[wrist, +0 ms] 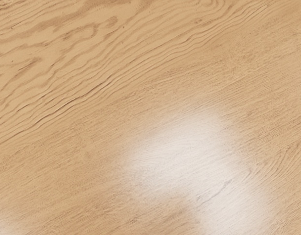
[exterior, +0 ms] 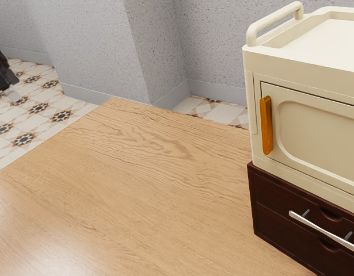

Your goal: Pull the drawer handle with one arm to open the drawer

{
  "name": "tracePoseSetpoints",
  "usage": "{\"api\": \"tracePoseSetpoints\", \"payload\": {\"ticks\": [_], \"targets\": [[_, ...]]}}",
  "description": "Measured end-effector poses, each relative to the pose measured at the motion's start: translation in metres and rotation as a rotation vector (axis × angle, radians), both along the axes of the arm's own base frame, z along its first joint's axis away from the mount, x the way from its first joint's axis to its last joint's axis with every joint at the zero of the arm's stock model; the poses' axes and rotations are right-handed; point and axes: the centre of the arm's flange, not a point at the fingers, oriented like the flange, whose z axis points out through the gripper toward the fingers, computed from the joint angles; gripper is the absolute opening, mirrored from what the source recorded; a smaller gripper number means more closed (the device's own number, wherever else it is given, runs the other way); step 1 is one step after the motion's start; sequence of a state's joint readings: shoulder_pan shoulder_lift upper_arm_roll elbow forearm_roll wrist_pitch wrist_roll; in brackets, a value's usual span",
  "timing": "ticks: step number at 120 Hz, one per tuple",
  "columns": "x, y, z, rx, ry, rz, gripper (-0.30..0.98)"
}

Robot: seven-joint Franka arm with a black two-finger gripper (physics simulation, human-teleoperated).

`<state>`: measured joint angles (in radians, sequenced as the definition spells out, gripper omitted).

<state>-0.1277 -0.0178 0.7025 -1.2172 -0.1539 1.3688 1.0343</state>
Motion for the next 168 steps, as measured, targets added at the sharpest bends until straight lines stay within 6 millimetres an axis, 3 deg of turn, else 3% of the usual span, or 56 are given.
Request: {"api": "tracePoseSetpoints", "payload": {"ticks": [23, 31, 41, 47, 66, 85, 94, 106, 116, 128, 149, 168], "targets": [[0.036, -0.074, 0.003, 0.067, 0.005, -0.227, 0.68], [0.04, -0.097, 0.008, 0.057, -0.016, -0.299, 0.68], [0.03, -0.102, 0.016, 0.042, -0.029, -0.343, 0.68], [0.027, -0.104, 0.008, 0.02, 0.003, -0.364, 0.68], [0.047, -0.164, -0.011, 0.005, 0.075, -0.545, 0.68], [0.052, -0.181, -0.015, 0.069, 0.112, -0.627, 0.68], [0.056, -0.198, -0.019, 0.099, 0.123, -0.685, 0.68], [0.063, -0.239, -0.039, 0.137, 0.157, -0.803, 0.68], [0.055, -0.278, -0.058, 0.159, 0.169, -0.922, 0.68], [0.04, -0.288, -0.079, 0.171, 0.152, -0.992, 0.68], [0.044, -0.335, -0.13, 0.233, 0.143, -1.14, 0.69], [0.026, -0.362, -0.149, 0.271, 0.082, -1.249, 0.69]]}}
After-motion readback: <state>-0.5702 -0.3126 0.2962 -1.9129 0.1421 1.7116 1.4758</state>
